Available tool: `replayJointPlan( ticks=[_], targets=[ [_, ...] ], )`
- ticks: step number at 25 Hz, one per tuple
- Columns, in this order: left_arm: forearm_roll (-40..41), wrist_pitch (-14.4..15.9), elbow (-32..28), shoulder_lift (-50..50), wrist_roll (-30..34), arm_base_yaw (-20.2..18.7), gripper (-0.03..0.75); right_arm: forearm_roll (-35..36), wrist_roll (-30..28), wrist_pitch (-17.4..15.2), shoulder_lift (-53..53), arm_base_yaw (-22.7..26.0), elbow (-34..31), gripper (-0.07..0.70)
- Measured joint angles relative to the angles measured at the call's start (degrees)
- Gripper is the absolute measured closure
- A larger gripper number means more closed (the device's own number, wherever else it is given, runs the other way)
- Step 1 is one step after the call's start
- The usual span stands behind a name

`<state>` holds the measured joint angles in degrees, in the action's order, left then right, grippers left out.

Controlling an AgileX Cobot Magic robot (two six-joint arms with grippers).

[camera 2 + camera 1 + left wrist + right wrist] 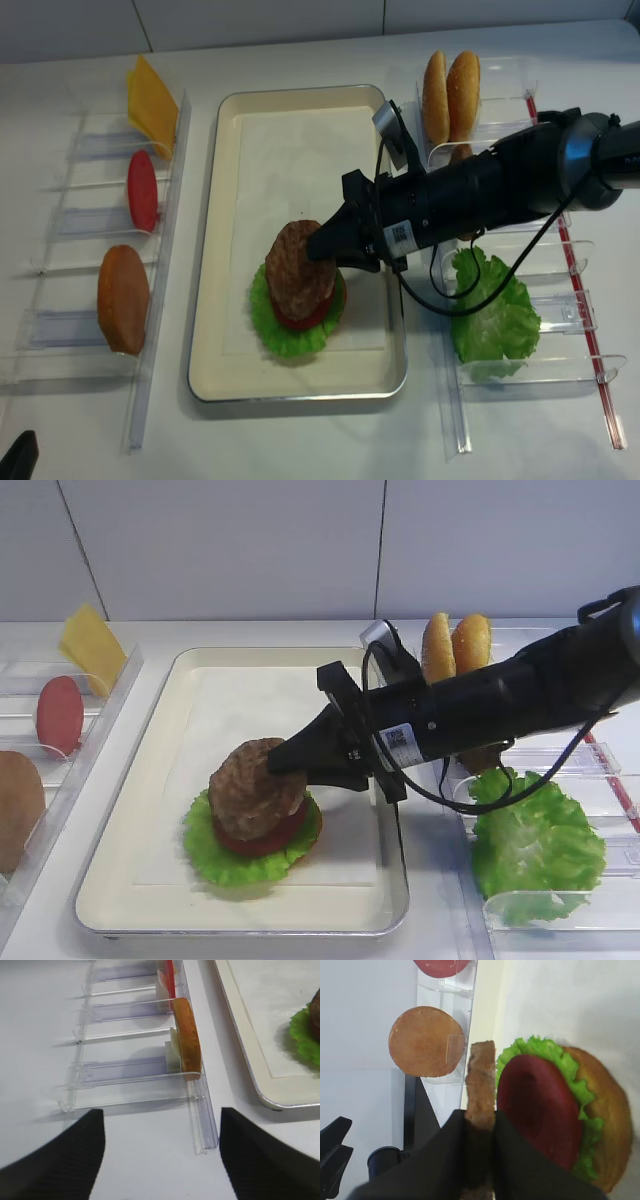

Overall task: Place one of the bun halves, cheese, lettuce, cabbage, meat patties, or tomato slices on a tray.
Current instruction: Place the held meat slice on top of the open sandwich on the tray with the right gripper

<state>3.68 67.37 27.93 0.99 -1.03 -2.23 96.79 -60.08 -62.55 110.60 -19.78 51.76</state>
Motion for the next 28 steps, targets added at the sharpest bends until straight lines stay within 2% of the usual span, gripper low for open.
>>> replayJointPlan(
  ticks=[13, 24, 26, 28],
  targets=[
    [0.00, 0.00, 0.00, 0.00, 0.00, 0.00, 0.243, -1.61, 4.12, 0.56, -0.10, 0.00, 0.48, 0.488],
    [0.00, 0.00, 0.00, 0.00, 0.00, 0.00, 0.243, -1.70, 4.40, 0.31, -0.10, 0.00, 0.48, 0.487],
    [0.00, 0.00, 0.00, 0.00, 0.00, 0.00, 0.243, -1.96, 3.90, -0.31, -0.10, 0.00, 0.48, 0.447],
    [0.00, 0.00, 0.00, 0.00, 0.00, 0.00, 0.243, -2.33, 3.67, -0.88, -0.10, 0.00, 0.48, 0.358]
  ],
)
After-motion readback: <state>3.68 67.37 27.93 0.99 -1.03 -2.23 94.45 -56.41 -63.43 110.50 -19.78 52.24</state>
